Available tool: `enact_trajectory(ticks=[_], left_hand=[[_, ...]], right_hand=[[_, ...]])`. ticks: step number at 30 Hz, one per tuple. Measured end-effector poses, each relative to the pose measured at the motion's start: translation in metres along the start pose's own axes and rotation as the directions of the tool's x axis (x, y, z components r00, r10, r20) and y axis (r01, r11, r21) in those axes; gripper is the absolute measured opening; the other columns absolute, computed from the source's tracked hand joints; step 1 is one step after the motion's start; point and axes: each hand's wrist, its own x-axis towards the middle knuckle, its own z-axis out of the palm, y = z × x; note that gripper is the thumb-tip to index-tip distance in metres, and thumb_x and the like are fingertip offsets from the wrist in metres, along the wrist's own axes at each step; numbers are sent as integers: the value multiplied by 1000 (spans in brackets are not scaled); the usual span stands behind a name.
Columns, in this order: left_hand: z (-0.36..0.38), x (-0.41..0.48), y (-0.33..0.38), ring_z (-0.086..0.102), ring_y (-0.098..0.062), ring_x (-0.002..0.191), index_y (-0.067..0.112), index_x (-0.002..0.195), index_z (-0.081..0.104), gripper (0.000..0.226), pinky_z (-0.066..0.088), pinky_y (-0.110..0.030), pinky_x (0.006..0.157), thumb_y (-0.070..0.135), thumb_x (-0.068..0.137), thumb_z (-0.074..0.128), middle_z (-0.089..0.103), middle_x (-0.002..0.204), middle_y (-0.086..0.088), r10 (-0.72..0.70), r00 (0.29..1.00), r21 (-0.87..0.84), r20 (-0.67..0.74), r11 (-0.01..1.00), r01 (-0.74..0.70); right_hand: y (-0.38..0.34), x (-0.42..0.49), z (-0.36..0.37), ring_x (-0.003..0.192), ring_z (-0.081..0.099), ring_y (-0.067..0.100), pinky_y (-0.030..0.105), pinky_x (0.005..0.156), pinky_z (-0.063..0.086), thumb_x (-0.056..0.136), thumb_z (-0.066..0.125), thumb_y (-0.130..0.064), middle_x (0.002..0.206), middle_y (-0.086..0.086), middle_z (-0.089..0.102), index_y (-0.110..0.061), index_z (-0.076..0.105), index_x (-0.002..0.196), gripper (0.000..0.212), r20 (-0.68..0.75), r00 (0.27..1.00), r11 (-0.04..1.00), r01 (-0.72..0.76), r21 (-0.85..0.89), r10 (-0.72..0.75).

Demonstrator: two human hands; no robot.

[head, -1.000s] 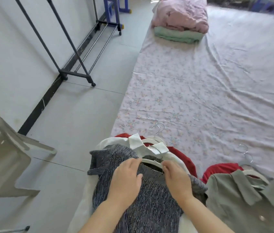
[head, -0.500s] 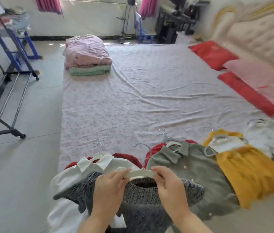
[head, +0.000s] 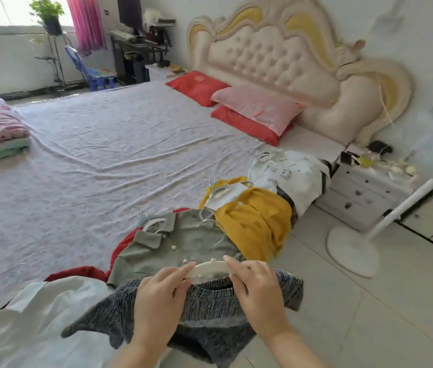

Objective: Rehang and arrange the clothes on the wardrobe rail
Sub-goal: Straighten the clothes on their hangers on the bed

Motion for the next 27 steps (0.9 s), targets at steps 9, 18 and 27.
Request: enact_trajectory(ticks=[9,18,27], left_hand=[[126,-4,147,61,-18,68,33,102,70,27,47,-37,68,22,77,69,69,88,11,4,986,-102,164,995,13],[226,40,202,55,-9,79,36,116,62,37,45,-31,74,18,84,66,59,93,19,118,951,-171,286,983,-71],[316,127,191,62,-14,73,33,109,66,37,41,-28,66,12,79,69,69,91,11,100,961,-113,256,991,-73]], right_hand=[[152,-34,-115,72,54,8,25,69,40,85,46,-32,82,-11,59,-37,49,122,37,-81,993,990,-89,-105,81],[270,-10,-145,72,52,10,29,66,44,87,46,-29,83,-7,58,-30,54,121,35,-101,990,984,-112,-136,99],[359,69,-115,71,53,10,34,61,50,87,46,-32,81,-8,57,-30,55,121,35,5,991,989,-133,-59,133]])
